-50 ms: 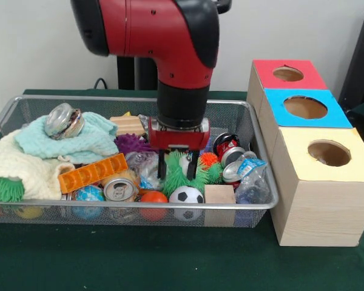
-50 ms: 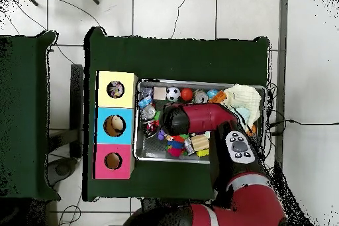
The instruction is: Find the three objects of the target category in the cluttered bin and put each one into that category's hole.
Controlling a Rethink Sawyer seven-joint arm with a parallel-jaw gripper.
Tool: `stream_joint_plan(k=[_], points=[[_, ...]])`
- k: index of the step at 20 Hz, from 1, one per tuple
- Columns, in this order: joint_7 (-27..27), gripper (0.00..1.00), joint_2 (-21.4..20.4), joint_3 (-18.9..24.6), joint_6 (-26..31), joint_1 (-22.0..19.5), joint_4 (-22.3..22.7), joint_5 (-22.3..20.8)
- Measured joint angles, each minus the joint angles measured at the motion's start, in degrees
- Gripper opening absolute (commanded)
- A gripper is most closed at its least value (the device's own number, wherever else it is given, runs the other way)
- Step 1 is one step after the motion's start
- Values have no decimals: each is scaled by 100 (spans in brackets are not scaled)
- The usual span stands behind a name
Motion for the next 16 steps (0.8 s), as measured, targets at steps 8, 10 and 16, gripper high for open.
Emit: stream_joint_plan(k=[8, 10, 16], points=[[0, 100, 422, 291, -105, -196, -329, -198], [0, 100, 463, 416, -93, -311, -337, -242], [0, 0, 468, 542, -75, -487, -311, -249]])
